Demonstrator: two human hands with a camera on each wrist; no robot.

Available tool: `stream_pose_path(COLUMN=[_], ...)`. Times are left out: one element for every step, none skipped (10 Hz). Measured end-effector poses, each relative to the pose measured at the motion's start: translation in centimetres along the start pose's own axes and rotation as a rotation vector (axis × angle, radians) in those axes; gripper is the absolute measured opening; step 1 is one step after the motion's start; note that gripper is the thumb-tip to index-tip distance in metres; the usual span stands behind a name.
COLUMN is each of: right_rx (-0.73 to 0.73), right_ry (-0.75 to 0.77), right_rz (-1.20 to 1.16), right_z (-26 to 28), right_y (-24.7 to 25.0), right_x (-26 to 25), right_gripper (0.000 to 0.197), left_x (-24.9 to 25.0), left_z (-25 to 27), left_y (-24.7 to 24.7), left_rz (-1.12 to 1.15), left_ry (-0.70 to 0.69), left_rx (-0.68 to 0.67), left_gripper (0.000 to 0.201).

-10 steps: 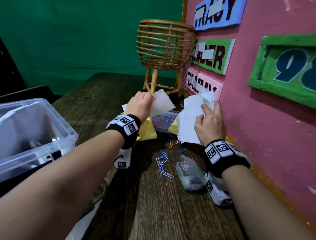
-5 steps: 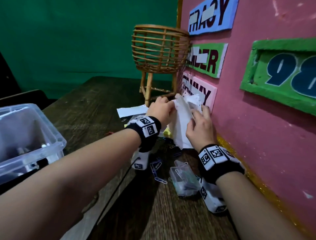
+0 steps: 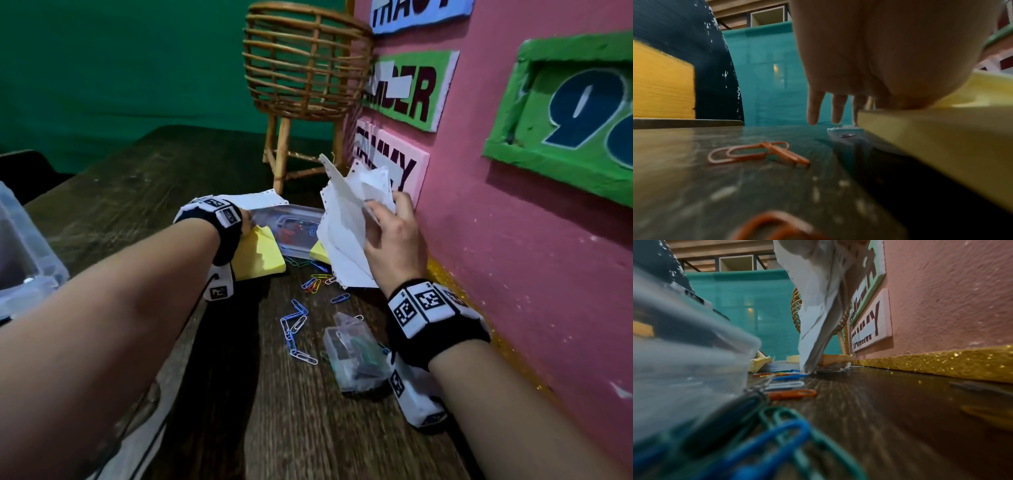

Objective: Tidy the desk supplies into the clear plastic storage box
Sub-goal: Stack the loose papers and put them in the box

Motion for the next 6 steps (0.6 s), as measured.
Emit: stream_pose_path(right_rx=[-0.027, -0.018, -0.001, 0.024, 0.027, 0.038], right_ry=[-0.03, -0.037, -0.049, -0.043, -0.043, -0.046], right_rz=[0.0, -0.012, -0.03, -0.052, -0.067, -0.072], right_z=[0.0, 0.1, 0.2, 0.2, 0.2, 0.2], right_y=[-0.2, 0.1, 0.2, 0.4, 0.3, 0.3], right_x=[0.4, 0.5, 0.5, 0.4, 0.4, 0.5], right_gripper=[0.03, 0.027, 0.025, 0.027, 0.027, 0.028], left_x=[0.1, -4.8, -3.6, 0.1, -2.2, -3.8], left_z=[-0.7, -23.4, -18.1, 4.1, -1.2, -12.3], left_y=[-0.2, -6.3, -1.7, 3.7, 1.9, -1.8], left_rz=[-0.04, 0.001, -0.034, 0.077, 0.207, 0.136], left_ry=[-0.018, 0.032, 0.066, 0.099, 0.115, 0.083], left_rx=[0.035, -0.081, 0.169, 0.247, 0.175, 0.102], left_gripper=[0.032, 0.053, 0.045, 0.049, 0.058, 0.061])
Point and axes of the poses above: each hand's wrist, its own z-axis away from the middle knuckle, its own y-axis out of the back of the hand, x = y × z, the point moved 10 cm from there along -z, towards the middle knuckle, and after that the axes turned 6 degrees about -x, right-handed, at the moved point
